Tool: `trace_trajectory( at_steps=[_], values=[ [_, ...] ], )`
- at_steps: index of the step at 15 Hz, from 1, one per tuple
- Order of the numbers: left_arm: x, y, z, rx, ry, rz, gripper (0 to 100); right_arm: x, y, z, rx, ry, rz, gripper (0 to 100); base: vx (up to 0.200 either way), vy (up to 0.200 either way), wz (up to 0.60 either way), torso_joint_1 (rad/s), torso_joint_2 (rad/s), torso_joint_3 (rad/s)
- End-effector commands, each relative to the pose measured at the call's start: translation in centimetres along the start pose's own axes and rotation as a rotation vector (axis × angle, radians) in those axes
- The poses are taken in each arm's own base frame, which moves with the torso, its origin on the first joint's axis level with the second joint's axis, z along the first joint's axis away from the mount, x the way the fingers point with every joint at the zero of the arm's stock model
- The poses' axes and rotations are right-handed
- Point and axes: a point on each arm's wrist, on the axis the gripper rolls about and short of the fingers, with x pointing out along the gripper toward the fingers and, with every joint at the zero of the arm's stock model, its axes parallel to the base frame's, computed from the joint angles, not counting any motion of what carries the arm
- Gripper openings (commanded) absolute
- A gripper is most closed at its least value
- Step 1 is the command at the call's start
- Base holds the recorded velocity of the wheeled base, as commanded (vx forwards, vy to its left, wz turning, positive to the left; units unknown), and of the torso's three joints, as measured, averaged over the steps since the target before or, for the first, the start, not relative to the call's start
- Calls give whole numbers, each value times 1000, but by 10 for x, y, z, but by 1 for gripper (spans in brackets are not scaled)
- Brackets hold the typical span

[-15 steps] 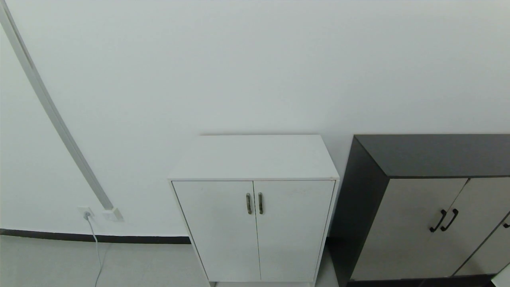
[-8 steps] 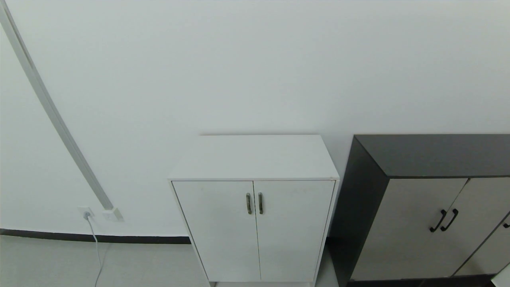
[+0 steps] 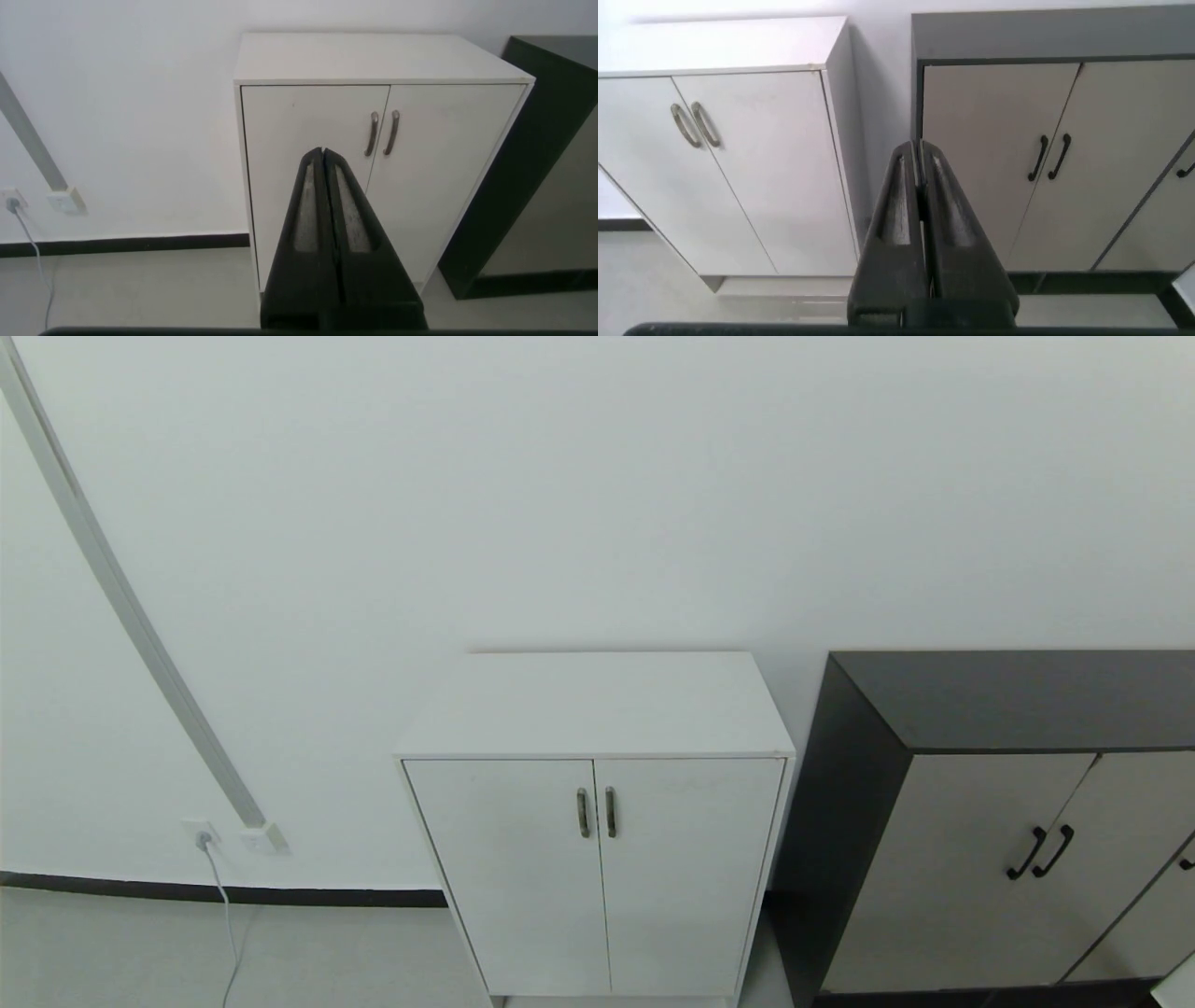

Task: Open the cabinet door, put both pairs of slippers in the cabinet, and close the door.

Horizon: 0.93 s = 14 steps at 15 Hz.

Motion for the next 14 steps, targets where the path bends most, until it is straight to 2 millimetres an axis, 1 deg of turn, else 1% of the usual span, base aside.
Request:
trace_trajectory(
  at_steps=[1, 2, 5, 14],
  values=[
    [0, 0, 0, -1, 0, -1, 0, -1, 0, 0, 13, -10, -4, 0, 0, 0, 0, 0, 0, 0],
    [0, 0, 0, 0, 0, -2, 0, -1, -1, 0, 53, -12, -28, 0, 0, 0, 0, 0, 0, 0],
    [0, 0, 0, 5, 0, -2, 0, -1, -2, 0, 75, -21, -86, 0, 0, 0, 0, 0, 0, 0],
    [0, 0, 0, 6, 0, -1, 0, -1, -2, 0, 71, -20, -88, 0, 0, 0, 0, 0, 0, 0]
  ],
)
